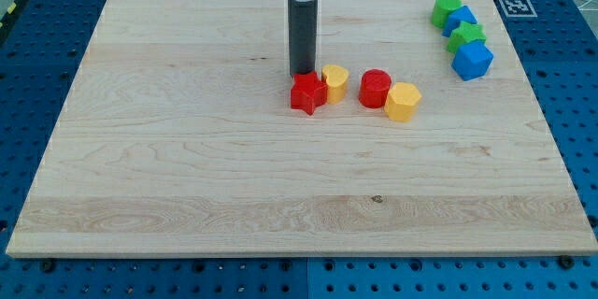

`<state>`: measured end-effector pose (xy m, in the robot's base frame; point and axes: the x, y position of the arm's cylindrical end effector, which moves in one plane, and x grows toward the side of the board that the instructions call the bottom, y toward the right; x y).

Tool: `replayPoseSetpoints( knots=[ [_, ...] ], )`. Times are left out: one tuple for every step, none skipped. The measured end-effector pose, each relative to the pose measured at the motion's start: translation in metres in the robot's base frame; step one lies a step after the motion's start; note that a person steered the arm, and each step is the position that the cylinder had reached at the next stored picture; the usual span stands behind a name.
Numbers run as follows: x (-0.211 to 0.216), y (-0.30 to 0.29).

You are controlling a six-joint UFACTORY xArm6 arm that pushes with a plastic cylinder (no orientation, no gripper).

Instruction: Move the yellow heart and the red star slightly down

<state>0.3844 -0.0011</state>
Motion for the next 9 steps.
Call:
replayPoseSetpoints(
  knots=[
    [-0.022, 0.0],
    [-0.027, 0.001],
    [-0.008, 0.001],
    [0.005, 0.001],
    [0.011, 0.005],
    [0.004, 0.015],
    [-0.008, 0.022],
    [-0.01, 0.025],
    [-0.007, 0.027]
  ],
)
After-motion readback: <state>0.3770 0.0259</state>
